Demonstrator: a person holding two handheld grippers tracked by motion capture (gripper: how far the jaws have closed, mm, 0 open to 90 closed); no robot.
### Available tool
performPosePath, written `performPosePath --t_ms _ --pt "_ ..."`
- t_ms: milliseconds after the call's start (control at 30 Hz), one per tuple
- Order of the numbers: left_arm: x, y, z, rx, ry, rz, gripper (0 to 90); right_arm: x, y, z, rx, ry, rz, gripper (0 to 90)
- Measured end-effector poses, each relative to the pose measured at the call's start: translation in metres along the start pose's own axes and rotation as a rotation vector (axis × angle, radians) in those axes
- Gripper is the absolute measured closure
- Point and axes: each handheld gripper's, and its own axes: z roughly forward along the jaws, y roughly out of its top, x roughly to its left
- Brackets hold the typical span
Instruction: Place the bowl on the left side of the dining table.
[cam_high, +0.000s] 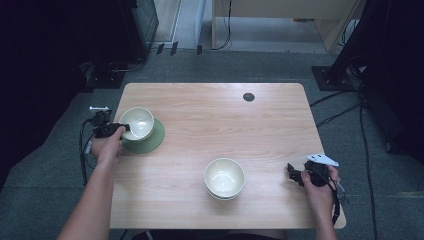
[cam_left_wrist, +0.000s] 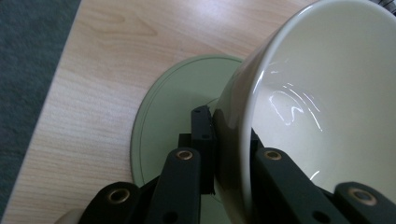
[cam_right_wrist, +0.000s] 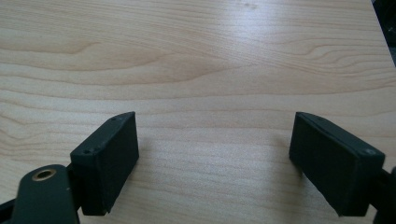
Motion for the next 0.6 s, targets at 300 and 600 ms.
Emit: performPosePath --t_ms 300,600 --pt "0.002 0.002 0.009 0.044 0.044 -0.002 84.1 0.0 0.0 0.0 0.001 0.0 0.0 15.5" --pt "0.002 0.002 0.014 0.052 0.052 -0.016 83.2 0.0 0.0 0.0 0.0 0.0 0.0 15.4"
